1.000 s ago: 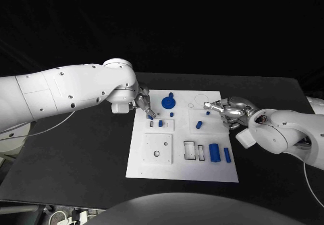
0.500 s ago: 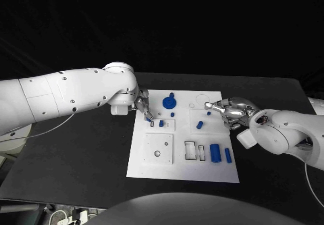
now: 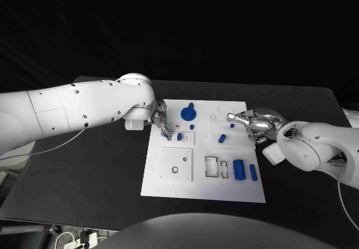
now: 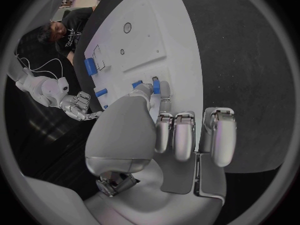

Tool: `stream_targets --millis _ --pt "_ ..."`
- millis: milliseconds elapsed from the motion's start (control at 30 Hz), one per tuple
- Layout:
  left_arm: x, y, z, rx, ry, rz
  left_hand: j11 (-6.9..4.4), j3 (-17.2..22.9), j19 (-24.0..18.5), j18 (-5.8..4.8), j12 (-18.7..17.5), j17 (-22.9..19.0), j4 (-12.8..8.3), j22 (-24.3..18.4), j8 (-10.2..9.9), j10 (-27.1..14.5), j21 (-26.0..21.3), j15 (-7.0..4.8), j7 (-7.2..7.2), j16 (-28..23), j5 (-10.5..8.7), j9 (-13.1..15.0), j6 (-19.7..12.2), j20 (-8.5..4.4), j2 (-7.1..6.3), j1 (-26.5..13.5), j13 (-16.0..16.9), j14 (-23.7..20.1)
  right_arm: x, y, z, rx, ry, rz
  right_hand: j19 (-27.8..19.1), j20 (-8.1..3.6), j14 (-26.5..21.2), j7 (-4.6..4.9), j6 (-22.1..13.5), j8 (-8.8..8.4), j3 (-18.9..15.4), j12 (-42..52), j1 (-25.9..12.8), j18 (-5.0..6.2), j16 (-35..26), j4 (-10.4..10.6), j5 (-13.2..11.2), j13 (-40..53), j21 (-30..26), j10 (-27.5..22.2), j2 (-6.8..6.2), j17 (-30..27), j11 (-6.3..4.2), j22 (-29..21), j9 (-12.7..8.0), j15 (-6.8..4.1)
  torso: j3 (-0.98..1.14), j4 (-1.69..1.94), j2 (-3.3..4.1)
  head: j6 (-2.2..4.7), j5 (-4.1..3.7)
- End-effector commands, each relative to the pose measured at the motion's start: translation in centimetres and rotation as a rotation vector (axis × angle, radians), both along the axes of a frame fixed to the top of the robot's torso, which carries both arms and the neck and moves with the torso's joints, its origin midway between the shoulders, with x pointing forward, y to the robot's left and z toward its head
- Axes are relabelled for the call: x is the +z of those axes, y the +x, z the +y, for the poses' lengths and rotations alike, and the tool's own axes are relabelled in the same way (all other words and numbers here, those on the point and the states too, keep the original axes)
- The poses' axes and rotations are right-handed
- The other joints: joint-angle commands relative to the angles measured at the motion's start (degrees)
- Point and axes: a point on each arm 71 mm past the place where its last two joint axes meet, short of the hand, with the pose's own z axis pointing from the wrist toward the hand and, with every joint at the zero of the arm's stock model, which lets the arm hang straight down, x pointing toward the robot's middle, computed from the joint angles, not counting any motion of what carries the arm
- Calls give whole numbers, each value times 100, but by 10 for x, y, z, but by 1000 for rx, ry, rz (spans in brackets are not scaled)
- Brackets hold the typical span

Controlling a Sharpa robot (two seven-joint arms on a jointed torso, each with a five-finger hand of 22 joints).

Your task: Assemble the parts on the task board

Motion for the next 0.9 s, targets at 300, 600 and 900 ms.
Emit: stream_targets --millis 300,600,900 --pt "-3 0 7 86 120 2 -28 46 582 -43 14 1510 11 1508 28 584 14 -23 -19 15 -17 18 -31 -36 83 -27 1506 596 -1 -1 2 19 -2 2 600 2 586 36 11 -19 -16 22 28 -81 23 -12 17 1509 26 600 15 1505 35 1509 -9 35 -1 -4 13 1 10" --pt "-5 0 3 79 116 10 -22 61 582 -43 14 1510 12 1508 23 584 14 -22 -11 15 -21 28 -51 -33 114 -50 1506 596 -1 -1 2 19 -2 2 600 5 586 38 11 -22 -18 22 32 -81 23 -15 21 1509 26 600 17 1505 38 1509 -9 38 1 -10 11 1 5" --pt "-6 1 4 82 118 19 -20 65 582 -43 14 1510 12 1508 21 584 14 -20 -9 15 -27 32 -57 -33 124 -59 1506 596 -1 -1 2 19 -2 2 600 7 586 40 11 -23 -19 22 36 -81 23 -18 24 1509 26 600 19 1505 40 1509 -10 40 1 -2 9 1 -47"
